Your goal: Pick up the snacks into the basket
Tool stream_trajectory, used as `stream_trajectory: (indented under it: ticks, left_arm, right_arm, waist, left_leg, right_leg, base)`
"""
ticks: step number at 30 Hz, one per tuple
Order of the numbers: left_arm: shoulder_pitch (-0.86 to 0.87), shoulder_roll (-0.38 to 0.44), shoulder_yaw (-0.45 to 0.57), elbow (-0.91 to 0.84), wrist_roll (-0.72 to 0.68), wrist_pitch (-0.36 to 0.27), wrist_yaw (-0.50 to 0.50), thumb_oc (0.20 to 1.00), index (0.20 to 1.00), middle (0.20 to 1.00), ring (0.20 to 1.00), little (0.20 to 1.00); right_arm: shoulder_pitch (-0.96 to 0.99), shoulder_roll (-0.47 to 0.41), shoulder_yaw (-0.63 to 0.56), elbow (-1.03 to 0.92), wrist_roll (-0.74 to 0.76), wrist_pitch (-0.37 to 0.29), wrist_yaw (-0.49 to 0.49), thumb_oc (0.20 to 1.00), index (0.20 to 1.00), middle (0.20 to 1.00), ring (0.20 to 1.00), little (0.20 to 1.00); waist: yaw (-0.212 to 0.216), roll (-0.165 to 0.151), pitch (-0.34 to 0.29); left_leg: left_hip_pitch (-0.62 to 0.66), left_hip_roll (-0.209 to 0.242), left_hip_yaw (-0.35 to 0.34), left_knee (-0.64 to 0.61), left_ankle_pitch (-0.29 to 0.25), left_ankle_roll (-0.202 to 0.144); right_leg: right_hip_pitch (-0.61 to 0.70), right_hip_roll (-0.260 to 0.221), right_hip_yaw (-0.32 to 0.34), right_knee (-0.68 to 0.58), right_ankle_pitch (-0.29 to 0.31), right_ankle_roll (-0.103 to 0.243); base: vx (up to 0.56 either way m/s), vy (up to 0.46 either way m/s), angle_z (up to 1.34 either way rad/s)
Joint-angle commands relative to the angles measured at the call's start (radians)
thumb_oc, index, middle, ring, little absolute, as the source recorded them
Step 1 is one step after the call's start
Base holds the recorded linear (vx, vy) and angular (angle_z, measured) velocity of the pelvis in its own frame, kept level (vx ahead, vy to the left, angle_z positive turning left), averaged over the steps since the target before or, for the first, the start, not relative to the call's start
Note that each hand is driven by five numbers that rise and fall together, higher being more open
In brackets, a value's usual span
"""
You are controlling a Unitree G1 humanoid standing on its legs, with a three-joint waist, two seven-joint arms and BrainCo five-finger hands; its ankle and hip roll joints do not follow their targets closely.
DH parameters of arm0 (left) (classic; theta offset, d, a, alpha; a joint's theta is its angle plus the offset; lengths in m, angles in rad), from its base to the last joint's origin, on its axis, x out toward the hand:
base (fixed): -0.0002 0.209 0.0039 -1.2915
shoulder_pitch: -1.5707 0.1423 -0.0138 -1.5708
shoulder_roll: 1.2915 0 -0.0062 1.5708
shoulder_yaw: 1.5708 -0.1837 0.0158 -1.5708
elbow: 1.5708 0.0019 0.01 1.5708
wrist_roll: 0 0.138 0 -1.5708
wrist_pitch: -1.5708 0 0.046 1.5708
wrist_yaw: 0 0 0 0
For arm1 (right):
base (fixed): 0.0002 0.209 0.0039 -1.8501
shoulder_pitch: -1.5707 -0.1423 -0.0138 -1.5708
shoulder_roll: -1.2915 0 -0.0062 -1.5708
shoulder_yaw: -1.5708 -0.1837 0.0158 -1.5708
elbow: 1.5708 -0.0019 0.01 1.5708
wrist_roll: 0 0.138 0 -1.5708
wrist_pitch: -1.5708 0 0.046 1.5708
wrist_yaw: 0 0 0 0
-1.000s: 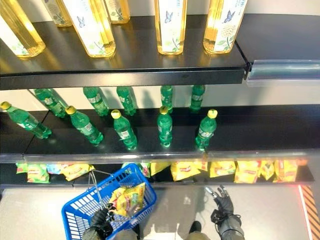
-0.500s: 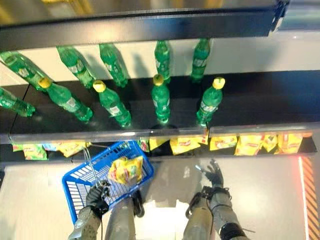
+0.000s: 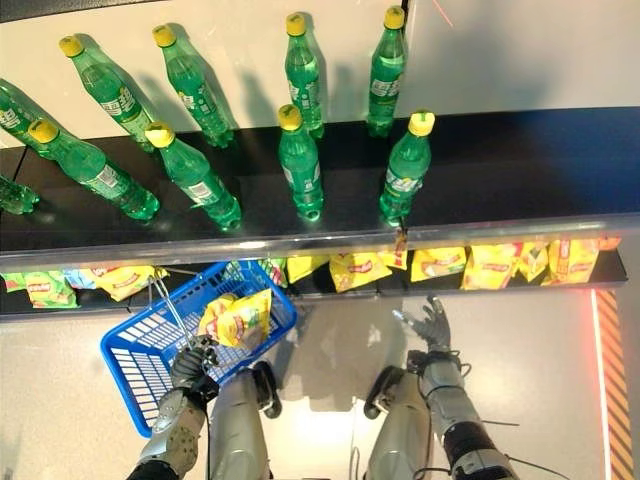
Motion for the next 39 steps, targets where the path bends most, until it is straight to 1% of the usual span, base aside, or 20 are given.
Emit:
stream_trajectory:
  ticks: [1, 2, 3, 4, 5, 6, 10, 13, 15, 24, 30, 31, 34, 37, 39]
  left_arm:
    - [0.038, 0.012, -0.046, -0.075, 0.004, -0.064, 0.001, 0.2, 0.2, 0.2, 0.2, 0.2]
    - [0.041, 0.014, -0.046, -0.074, 0.004, -0.066, 0.0, 0.2, 0.2, 0.2, 0.2, 0.2]
    - [0.05, 0.017, -0.045, -0.083, 0.009, -0.067, 0.0, 0.2, 0.2, 0.2, 0.2, 0.2]
    - [0.05, 0.017, -0.046, -0.083, 0.009, -0.067, 0.0, 0.2, 0.2, 0.2, 0.2, 0.2]
    - [0.058, 0.018, -0.046, -0.091, 0.011, -0.074, 0.0, 0.2, 0.2, 0.2, 0.2, 0.2]
    - [0.058, 0.018, -0.046, -0.091, 0.011, -0.074, 0.0, 0.2, 0.2, 0.2, 0.2, 0.2]
    - [0.068, 0.016, -0.054, -0.095, 0.006, -0.086, 0.007, 0.2, 0.2, 0.2, 0.2, 0.2]
    - [0.07, 0.016, -0.073, -0.094, 0.002, -0.096, 0.01, 0.2, 0.2, 0.2, 0.2, 0.2]
    - [0.071, 0.016, -0.076, -0.095, 0.002, -0.094, 0.01, 0.2, 0.2, 0.2, 0.2, 0.2]
    - [0.081, 0.028, -0.093, -0.111, -0.006, -0.089, 0.002, 0.2, 0.2, 0.2, 0.2, 0.2]
    - [0.092, 0.039, -0.105, -0.123, -0.012, -0.08, -0.003, 0.2, 0.2, 0.2, 0.2, 0.2]
    - [0.096, 0.043, -0.11, -0.124, -0.011, -0.076, -0.007, 0.2, 0.2, 0.2, 0.2, 0.2]
    - [0.097, 0.046, -0.114, -0.128, -0.016, -0.073, -0.008, 0.2, 0.2, 0.2, 0.2, 0.2]
    - [0.102, 0.05, -0.119, -0.13, -0.034, -0.067, -0.009, 0.2, 0.2, 0.2, 0.2, 0.2]
    - [0.104, 0.051, -0.12, -0.134, -0.037, -0.066, -0.01, 0.2, 0.2, 0.2, 0.2, 0.2]
  right_arm:
    - [0.0, -0.021, -0.004, -0.076, -0.06, -0.039, -0.039, 1.0, 1.0, 1.0, 1.0, 1.0]
    - [0.002, -0.024, -0.004, -0.095, -0.073, -0.04, -0.045, 1.0, 1.0, 1.0, 1.0, 1.0]
    - [0.01, -0.037, -0.009, -0.16, -0.121, -0.051, -0.072, 1.0, 1.0, 1.0, 1.0, 1.0]
    - [0.012, -0.037, -0.009, -0.161, -0.122, -0.05, -0.073, 1.0, 1.0, 1.0, 1.0, 1.0]
    - [0.021, -0.045, -0.027, -0.247, -0.172, -0.067, -0.106, 1.0, 1.0, 1.0, 1.0, 1.0]
    - [0.022, -0.044, -0.027, -0.248, -0.173, -0.066, -0.106, 1.0, 1.0, 1.0, 1.0, 1.0]
    - [0.035, -0.063, -0.053, -0.402, -0.269, -0.096, -0.176, 1.0, 1.0, 1.0, 1.0, 1.0]
    - [0.017, -0.089, -0.045, -0.478, -0.363, -0.093, -0.225, 1.0, 1.0, 1.0, 1.0, 1.0]
    - [0.011, -0.09, -0.044, -0.488, -0.363, -0.091, -0.224, 1.0, 1.0, 1.0, 1.0, 1.0]
    - [-0.068, -0.09, -0.046, -0.429, -0.354, -0.061, -0.255, 1.0, 1.0, 1.0, 1.0, 1.0]
    - [-0.154, -0.077, -0.056, -0.34, -0.304, -0.039, -0.273, 1.0, 1.0, 1.0, 1.0, 1.0]
    - [-0.194, -0.075, -0.054, -0.306, -0.286, -0.033, -0.276, 1.0, 1.0, 1.0, 1.0, 1.0]
    - [-0.238, -0.072, -0.053, -0.266, -0.248, -0.034, -0.276, 1.0, 1.0, 1.0, 1.0, 1.0]
    - [-0.306, -0.063, -0.056, -0.207, -0.155, -0.045, -0.273, 1.0, 1.0, 1.0, 1.0, 1.0]
    - [-0.318, -0.063, -0.054, -0.195, -0.146, -0.044, -0.273, 1.0, 1.0, 1.0, 1.0, 1.0]
  waist:
    - [0.001, 0.002, -0.031]
    - [0.0, 0.002, -0.034]
    - [-0.002, 0.002, -0.035]
    - [-0.002, 0.002, -0.035]
    - [-0.006, 0.004, -0.035]
    - [-0.005, 0.004, -0.035]
    - [-0.011, 0.004, -0.033]
    - [-0.009, 0.001, -0.032]
    - [-0.008, 0.001, -0.032]
    - [0.011, 0.002, -0.034]
    - [0.031, 0.006, -0.03]
    - [0.039, 0.007, -0.029]
    - [0.048, 0.01, -0.027]
    - [0.06, 0.015, -0.025]
    - [0.062, 0.015, -0.025]
  left_leg:
    - [-0.017, 0.003, -0.007, 0.087, -0.064, 0.035]
    - [-0.015, 0.004, -0.006, 0.087, -0.065, 0.035]
    - [-0.013, 0.006, -0.006, 0.087, -0.066, 0.035]
    - [-0.013, 0.006, -0.007, 0.088, -0.066, 0.035]
    - [-0.011, 0.007, -0.005, 0.085, -0.066, 0.034]
    - [-0.011, 0.007, -0.004, 0.085, -0.066, 0.034]
    - [-0.01, 0.008, -0.002, 0.082, -0.065, 0.034]
    - [-0.006, 0.01, -0.002, 0.075, -0.061, 0.032]
    - [-0.005, 0.01, -0.003, 0.073, -0.059, 0.031]
    - [0.009, 0.007, -0.002, 0.045, -0.046, 0.026]
    - [0.01, 0.004, -0.005, 0.034, -0.041, 0.024]
    - [0.009, 0.001, -0.007, 0.032, -0.039, 0.023]
    - [0.007, 0.0, -0.008, 0.032, -0.038, 0.022]
    - [0.007, 0.0, -0.006, 0.03, -0.037, 0.019]
    - [0.008, 0.0, -0.006, 0.028, -0.037, 0.018]
  right_leg:
    - [0.034, -0.04, 0.007, -0.064, 0.094, 0.118]
    - [0.033, -0.039, 0.008, -0.064, 0.094, 0.119]
    - [0.037, -0.039, 0.01, -0.067, 0.095, 0.121]
    - [0.037, -0.039, 0.009, -0.067, 0.095, 0.121]
    - [0.035, -0.039, 0.011, -0.066, 0.093, 0.122]
    - [0.035, -0.039, 0.011, -0.065, 0.093, 0.122]
    - [0.036, -0.038, 0.01, -0.067, 0.092, 0.126]
    - [0.04, -0.036, 0.008, -0.068, 0.091, 0.127]
    - [0.041, -0.036, 0.007, -0.069, 0.092, 0.128]
    - [0.065, -0.037, -0.012, -0.09, 0.106, 0.138]
    - [0.071, -0.039, -0.019, -0.098, 0.113, 0.14]
    - [0.073, -0.039, -0.02, -0.101, 0.115, 0.142]
    - [0.074, -0.04, -0.02, -0.102, 0.116, 0.141]
    - [0.076, -0.043, -0.021, -0.097, 0.115, 0.142]
    - [0.078, -0.043, -0.021, -0.097, 0.115, 0.142]
  base:
    - [0.0, 0.0, 0.0]
    - [0.04, 0.008, 0.0]
    - [0.0, 0.0, 0.0]
    - [0.0, 0.0, 0.0]
    - [0.0, 0.0, 0.0]
    - [0.0, 0.0, 0.0]
    - [0.0, 0.0, 0.0]
    - [0.0, 0.0, 0.0]
    - [0.0, 0.0, 0.0]
    - [0.01, -0.001, 0.0]
    - [0.0, 0.0, 0.01]
    - [0.0, 0.0, 0.0]
    - [0.0, 0.0, 0.0]
    - [0.01, -0.001, 0.03]
    - [0.01, -0.003, 0.04]
